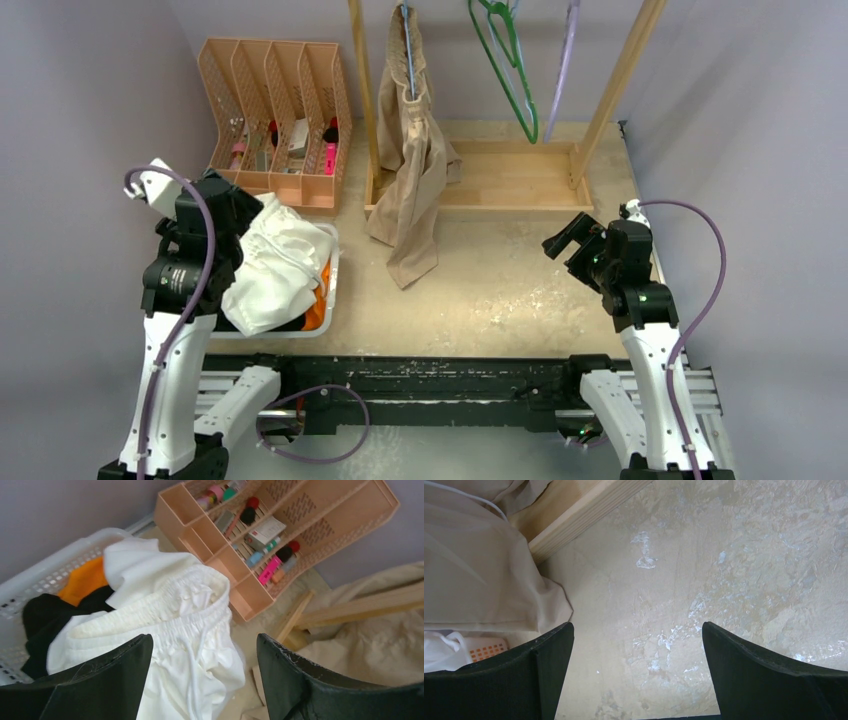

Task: Remove the shorts from the hanger
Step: Place the shorts in the basket, then pick up the hanger from the clothes rod.

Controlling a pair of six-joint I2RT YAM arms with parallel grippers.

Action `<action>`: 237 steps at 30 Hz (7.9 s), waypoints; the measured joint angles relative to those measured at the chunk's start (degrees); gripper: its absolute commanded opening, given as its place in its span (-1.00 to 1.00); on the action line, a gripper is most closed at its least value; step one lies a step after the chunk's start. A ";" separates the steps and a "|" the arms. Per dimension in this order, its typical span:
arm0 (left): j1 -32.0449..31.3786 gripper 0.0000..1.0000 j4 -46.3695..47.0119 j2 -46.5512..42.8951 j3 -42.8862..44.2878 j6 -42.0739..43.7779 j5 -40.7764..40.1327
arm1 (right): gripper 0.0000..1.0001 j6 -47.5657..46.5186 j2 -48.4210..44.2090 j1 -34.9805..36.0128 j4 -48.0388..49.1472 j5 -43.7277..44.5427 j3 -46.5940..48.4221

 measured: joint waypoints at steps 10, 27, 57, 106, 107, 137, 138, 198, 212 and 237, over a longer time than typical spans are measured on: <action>0.09 0.17 16.50 5.05 -19.37 -0.63 36.92 | 0.97 0.00 0.35 0.00 0.00 -0.15 0.00; 0.92 0.20 4.76 -1.88 -28.06 -16.22 -3.89 | 0.98 0.00 0.26 0.00 0.00 -0.20 0.00; 1.25 0.60 2.99 -8.00 -17.86 -13.73 -5.05 | 0.95 -3.98 -4.55 -0.02 0.72 -9.38 3.50; 1.27 0.68 6.75 -1.95 -5.99 0.94 15.30 | 0.55 -2.34 28.92 67.30 3.89 27.08 32.63; 1.27 0.68 6.51 -1.25 -5.79 1.27 16.85 | 0.56 -3.17 28.85 67.30 4.59 27.47 33.53; 1.27 0.66 3.32 0.02 -11.08 4.13 32.24 | 0.57 -19.85 60.76 49.03 -2.82 33.16 83.10; 1.27 0.66 3.30 0.02 -11.08 4.13 32.20 | 0.57 -20.39 61.37 48.33 -2.62 32.98 83.30; 1.27 0.65 1.38 -2.38 -11.04 4.15 33.00 | -1.00 -33.24 69.70 43.47 7.69 35.30 93.70; 1.27 0.73 3.54 -2.49 -11.06 4.15 37.88 | -1.00 -29.29 53.66 44.39 9.31 33.94 71.60; 1.27 0.73 11.15 -1.73 -11.06 3.04 48.54 | -1.00 -20.22 7.74 44.46 6.05 6.71 22.60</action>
